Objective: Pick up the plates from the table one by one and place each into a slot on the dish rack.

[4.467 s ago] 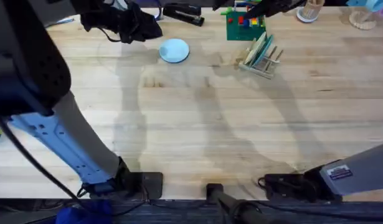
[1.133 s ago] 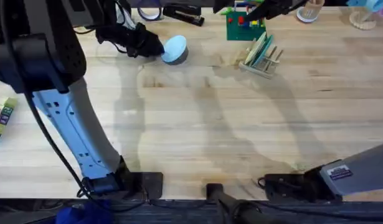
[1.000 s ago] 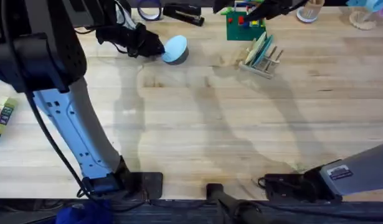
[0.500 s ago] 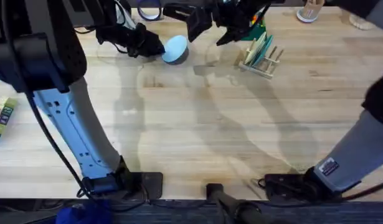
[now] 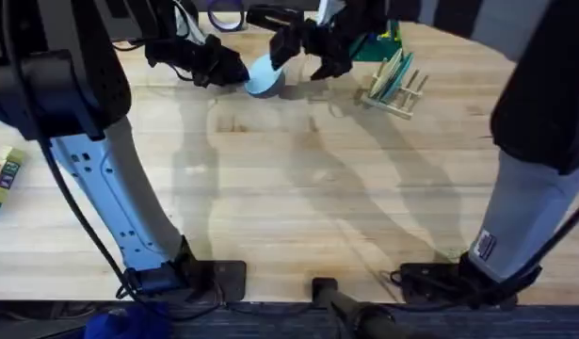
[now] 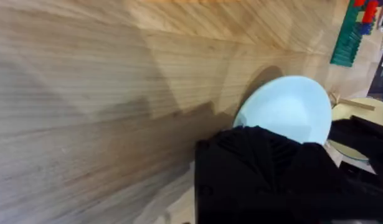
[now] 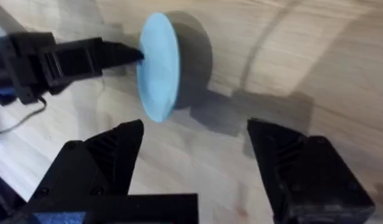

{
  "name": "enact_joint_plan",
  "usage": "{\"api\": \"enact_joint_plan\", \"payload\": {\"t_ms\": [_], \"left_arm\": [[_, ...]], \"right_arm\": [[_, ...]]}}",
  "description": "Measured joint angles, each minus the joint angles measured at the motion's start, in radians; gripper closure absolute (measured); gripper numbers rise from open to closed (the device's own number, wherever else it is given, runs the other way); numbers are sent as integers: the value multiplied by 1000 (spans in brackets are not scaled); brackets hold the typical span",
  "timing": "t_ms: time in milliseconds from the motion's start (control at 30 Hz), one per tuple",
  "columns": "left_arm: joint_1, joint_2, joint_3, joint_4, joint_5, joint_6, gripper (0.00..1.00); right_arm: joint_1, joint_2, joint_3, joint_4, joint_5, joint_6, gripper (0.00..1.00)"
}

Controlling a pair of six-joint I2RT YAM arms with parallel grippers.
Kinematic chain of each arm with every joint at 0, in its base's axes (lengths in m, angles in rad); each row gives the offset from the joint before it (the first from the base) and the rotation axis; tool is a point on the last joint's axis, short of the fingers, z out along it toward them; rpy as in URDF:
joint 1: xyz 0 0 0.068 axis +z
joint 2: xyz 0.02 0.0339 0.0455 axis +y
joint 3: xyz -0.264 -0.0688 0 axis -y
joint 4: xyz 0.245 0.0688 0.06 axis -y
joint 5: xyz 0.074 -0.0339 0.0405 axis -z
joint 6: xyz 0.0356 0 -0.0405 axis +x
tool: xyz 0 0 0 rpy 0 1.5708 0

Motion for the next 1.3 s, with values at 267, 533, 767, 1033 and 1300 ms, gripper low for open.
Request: {"api": "enact_joint_plan", "payload": {"t_ms": [267,533,767,1033,1300], "left_arm": [[0,0,0,0,0,0,961],[0,0,0,-1,0,0,961],[0,0,0,-3,0,0,961],[0,0,0,-3,-1,0,961],[0,0,0,-3,-1,0,961]], "right_arm": [[58,37,0,178,4,93,7],[77,111,3,222,7,223,7],[71,121,11,272,16,313,7],[71,130,11,314,26,343,7],[71,131,11,316,31,348,65]]}}
